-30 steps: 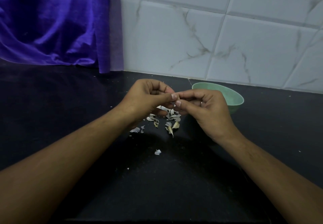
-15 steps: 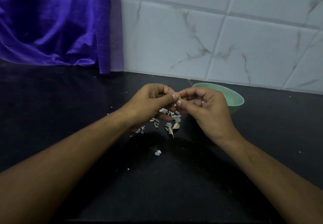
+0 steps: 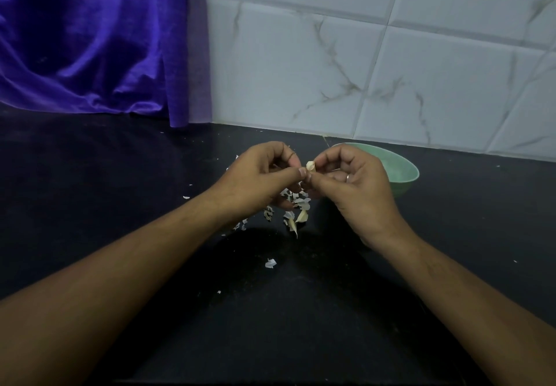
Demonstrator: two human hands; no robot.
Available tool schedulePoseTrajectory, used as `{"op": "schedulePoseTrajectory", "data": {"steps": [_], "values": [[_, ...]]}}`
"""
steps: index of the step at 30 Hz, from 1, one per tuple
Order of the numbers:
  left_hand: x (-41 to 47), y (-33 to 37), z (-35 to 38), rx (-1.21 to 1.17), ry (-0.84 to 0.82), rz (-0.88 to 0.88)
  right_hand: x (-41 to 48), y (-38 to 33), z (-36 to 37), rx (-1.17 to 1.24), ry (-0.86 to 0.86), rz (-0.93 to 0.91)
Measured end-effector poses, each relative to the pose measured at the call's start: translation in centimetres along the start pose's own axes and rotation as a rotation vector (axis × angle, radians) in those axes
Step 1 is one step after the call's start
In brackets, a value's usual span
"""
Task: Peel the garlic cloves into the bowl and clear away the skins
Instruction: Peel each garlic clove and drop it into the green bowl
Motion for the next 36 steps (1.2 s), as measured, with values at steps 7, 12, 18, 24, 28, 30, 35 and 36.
{"op": "schedulePoseTrajectory", "data": {"steps": [7,12,18,24,28,30,35,36], "values": [[0.08,-0.05,-0.48,0.004,0.068,0.065,-0.16,-0.12,-0.17,-0.023,-0.026,-0.006],[-0.03,0.13,-0.48,0.003,0.061,0.071,-0.19,-0.4,-0.2,-0.013,-0.064,-0.016],[-0.01,0.05,-0.66,0.054,0.101,0.053,-0.02,-0.35,-0.19,0.018,-0.037,-0.003],[-0.11,0.13,-0.72,0.122,0.093,0.04,-0.08,-0.38,-0.19,0.006,-0.036,-0.01],[-0.11,0.21,-0.72,0.122,0.085,0.018,-0.16,-0.38,-0.16,-0.046,-0.058,-0.019],[-0.1,0.24,-0.81,0.113,0.077,0.009,-0.14,-0.38,-0.21,-0.059,-0.055,-0.029],[-0.2,0.48,-0.78,0.231,0.109,0.022,-0.16,-0.28,-0.2,-0.08,-0.068,-0.036],[-0.25,0.56,-0.73,0.26,0.113,0.031,-0.15,-0.29,-0.18,-0.067,-0.074,-0.032]]}}
Point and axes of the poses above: each hand's wrist, its own x-axis towards the middle knuckle, its own z-axis out of the palm, y = z × x, the point moved 1 cm from there along x, towards the middle knuckle, and after that the axes turned 8 degrees about -y, right-handed, at the moved point
